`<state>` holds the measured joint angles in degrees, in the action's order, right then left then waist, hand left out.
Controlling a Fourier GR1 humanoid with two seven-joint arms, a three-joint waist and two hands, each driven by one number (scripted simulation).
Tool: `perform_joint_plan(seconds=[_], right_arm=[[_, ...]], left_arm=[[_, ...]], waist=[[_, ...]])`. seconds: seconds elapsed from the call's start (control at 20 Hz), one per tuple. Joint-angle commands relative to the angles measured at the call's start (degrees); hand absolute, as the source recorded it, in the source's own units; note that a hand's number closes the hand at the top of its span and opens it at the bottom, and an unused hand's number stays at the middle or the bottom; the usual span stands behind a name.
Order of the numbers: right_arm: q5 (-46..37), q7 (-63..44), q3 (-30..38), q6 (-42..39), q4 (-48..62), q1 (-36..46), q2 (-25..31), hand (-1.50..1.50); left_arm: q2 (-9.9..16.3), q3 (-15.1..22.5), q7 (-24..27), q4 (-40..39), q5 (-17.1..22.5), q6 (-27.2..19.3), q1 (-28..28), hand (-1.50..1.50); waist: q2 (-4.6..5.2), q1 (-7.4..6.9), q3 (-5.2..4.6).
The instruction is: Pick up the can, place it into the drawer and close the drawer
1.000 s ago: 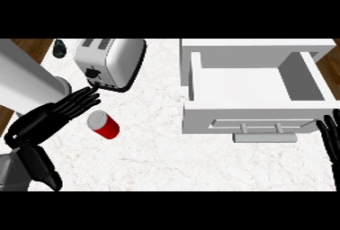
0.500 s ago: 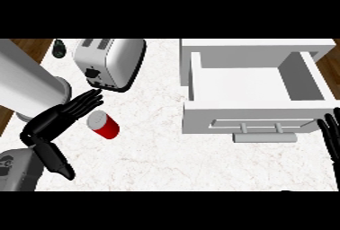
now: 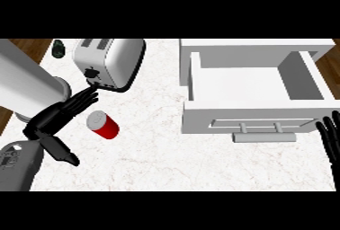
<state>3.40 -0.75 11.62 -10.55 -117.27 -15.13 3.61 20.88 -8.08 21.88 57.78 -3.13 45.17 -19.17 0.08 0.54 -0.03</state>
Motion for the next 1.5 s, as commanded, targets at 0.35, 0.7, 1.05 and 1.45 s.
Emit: perform_joint_plan(seconds=[0.35,0.7,1.05,1.45], right_arm=[[-1.05,-0.48,0.12,0.47,-0.10,2.24,-0.29,-1.50],[-1.04,-2.30,-0.96,0.26,-5.05,-2.02,-1.69,-1.50],[1.69,-2.80,0.76,-1.59,-4.38,-1.57,-0.29,-1.50],[0.50,-1.94,0.64,0.48,-1.62,2.47,-1.42,-1.50]], left_arm=[[4.49,2.83,19.28,-17.67,-6.81,1.29,-4.13,-1.50],[2.75,5.90,21.44,-22.52,-8.90,-3.41,-6.46,-1.50],[3.11,6.58,24.48,-32.67,-10.19,-5.62,-11.02,-1.50],[2.63,8.49,29.61,-38.74,-11.93,-6.85,-12.85,-1.50]], waist=[[0.19,0.43,-0.06],[0.04,0.62,-0.05],[0.21,1.07,-0.09],[0.43,0.92,-0.11]])
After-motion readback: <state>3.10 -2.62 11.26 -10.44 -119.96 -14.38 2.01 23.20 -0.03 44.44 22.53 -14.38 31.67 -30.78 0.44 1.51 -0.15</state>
